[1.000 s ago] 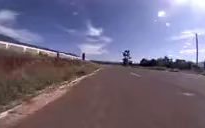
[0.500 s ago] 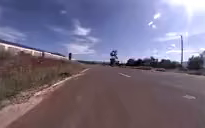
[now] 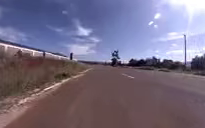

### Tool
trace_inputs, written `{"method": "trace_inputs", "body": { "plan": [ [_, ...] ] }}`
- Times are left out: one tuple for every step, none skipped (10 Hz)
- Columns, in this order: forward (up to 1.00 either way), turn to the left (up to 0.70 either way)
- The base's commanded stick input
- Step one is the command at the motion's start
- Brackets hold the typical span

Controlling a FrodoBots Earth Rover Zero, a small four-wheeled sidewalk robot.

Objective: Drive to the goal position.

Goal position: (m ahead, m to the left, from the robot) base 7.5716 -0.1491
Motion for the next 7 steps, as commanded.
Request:
{"method": "trace_inputs", "body": {
  "plan": [
    [1.00, 0.00],
    [1.00, 0.00],
    [1.00, 0.00],
    [1.00, 0.00],
    [1.00, 0.00],
    [1.00, 0.00],
    [1.00, 0.00]
  ]
}}
